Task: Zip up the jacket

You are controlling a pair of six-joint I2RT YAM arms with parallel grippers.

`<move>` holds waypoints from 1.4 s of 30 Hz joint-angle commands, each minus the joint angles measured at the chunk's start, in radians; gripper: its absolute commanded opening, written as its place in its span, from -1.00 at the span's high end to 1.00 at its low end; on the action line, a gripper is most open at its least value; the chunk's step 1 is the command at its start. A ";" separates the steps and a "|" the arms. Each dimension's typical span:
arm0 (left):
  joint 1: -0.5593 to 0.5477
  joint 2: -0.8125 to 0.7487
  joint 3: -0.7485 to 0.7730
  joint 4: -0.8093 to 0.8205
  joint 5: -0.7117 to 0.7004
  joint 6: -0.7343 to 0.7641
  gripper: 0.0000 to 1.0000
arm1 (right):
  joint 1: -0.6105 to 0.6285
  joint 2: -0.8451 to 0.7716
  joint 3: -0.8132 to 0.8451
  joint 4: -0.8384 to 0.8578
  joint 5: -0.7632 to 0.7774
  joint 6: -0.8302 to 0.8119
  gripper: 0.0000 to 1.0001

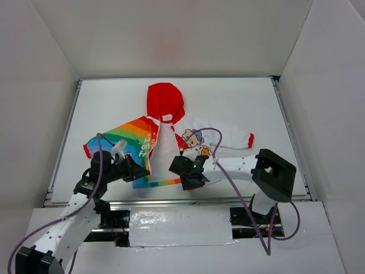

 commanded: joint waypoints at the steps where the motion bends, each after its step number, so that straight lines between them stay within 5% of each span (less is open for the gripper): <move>1: 0.000 0.001 0.004 0.038 0.028 0.015 1.00 | 0.012 0.002 -0.031 0.029 -0.001 0.018 -0.04; 21: 0.000 0.027 0.007 0.053 0.040 0.018 1.00 | 0.014 -0.099 -0.032 -0.001 0.066 0.042 -0.08; 42: 0.000 0.009 0.000 0.062 0.056 0.017 1.00 | 0.014 0.007 -0.020 0.008 0.051 0.027 -0.06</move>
